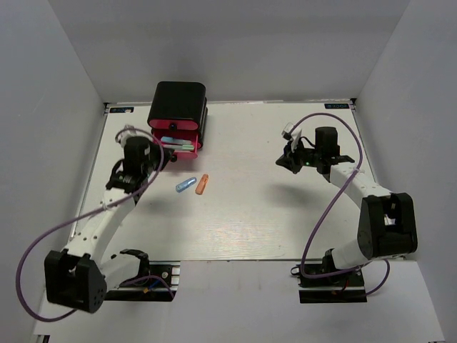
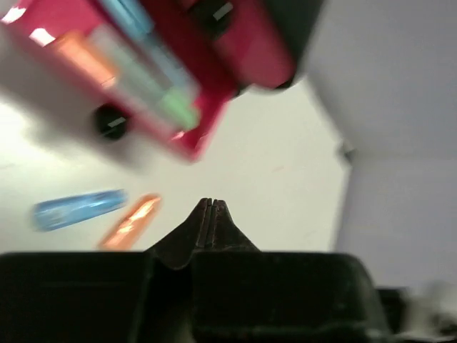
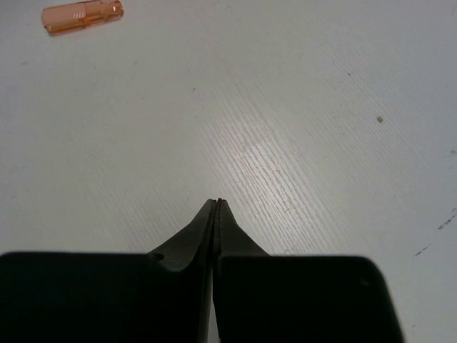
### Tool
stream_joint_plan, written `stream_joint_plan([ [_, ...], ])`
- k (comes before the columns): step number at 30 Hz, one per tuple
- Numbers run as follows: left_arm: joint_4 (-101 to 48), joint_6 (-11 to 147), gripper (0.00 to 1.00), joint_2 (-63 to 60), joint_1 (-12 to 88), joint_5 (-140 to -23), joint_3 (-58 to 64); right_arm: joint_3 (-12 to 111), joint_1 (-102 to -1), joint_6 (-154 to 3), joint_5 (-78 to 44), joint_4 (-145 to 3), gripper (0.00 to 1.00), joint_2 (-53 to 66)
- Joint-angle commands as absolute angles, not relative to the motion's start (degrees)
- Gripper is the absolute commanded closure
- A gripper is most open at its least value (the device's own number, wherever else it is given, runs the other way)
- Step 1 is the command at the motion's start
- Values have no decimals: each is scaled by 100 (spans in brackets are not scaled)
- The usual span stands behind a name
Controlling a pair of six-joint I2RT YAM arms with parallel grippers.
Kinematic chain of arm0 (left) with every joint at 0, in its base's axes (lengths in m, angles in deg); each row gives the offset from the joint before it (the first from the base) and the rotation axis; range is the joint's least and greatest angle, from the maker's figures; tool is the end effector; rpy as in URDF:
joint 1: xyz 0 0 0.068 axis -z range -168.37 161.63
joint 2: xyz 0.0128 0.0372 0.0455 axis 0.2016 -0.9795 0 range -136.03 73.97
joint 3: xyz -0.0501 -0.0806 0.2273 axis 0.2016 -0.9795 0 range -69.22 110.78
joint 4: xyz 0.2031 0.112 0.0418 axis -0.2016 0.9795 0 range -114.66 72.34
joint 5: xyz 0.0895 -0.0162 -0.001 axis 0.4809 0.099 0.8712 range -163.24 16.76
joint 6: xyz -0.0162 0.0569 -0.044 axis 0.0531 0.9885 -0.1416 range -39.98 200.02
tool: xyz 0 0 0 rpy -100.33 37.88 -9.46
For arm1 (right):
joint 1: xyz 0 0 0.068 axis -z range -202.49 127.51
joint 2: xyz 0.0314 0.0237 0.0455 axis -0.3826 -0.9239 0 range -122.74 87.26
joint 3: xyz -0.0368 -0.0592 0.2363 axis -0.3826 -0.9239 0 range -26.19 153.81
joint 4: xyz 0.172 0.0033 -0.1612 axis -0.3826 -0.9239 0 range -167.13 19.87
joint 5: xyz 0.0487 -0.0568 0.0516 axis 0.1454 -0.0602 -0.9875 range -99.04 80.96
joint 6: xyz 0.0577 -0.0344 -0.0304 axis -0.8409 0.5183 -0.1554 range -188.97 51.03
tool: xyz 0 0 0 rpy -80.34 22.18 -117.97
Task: Sort the stationery into containers
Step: Close the drawer in the storage box.
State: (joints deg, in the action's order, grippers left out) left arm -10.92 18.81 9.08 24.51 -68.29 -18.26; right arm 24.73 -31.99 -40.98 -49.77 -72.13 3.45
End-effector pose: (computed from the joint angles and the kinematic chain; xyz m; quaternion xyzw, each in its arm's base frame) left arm 0.2594 -0.0540 0.2708 -0.3703 0.7708 -0.2820 0.4350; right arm 0.2976 0.0907 0.2120 -0.4195 0.7354 0.2349 0.4776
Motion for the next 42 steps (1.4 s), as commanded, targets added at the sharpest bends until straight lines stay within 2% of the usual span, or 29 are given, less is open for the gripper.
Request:
stream_joint_plan([
  [1,-1367,3212,89,1321,2393,-7148,-2982,2821,-3190,-3672,-5149,-7468,100,106],
  [3,-1665,3282,80,1376,2393,-7323,-3537,3015,-3207,-3662,-5219,-7549,97,34],
  [5,-1929,3282,69,1306,2393,-7411,-3836,3015,-3225,-3715,-5281,-7479,90,42],
  [6,-2069,3100,56,1201,2393,-7411,-3837,2998,-3225,-3741,-5307,-7374,85,68],
  [7,-2192,3098,56,1200,2393,-7411,-3907,3006,-3234,-3759,-5308,-7373,85,60],
  [8,-2289,3098,46,1061,2393,-7411,-3908,2998,-3234,-3742,-5308,-7347,83,51],
  [13,-2588,3246,38,305,2393,-7288,-3522,2928,-3225,-3768,-5290,-7321,78,104],
  [20,-2950,3598,36,-653,2279,-7350,-3003,2769,-3251,-3821,-5202,-7215,77,209],
  [29,-2950,3704,38,-1085,2068,-7104,-2388,2725,-3225,-3803,-5176,-7215,75,192],
  [37,-3054,3704,62,-1428,1902,-7157,-2159,2822,-3208,-3785,-5176,-7232,75,113],
  [42,-3248,3704,67,-1542,1849,-7157,-2106,2840,-3207,-3759,-5176,-7267,75,86],
])
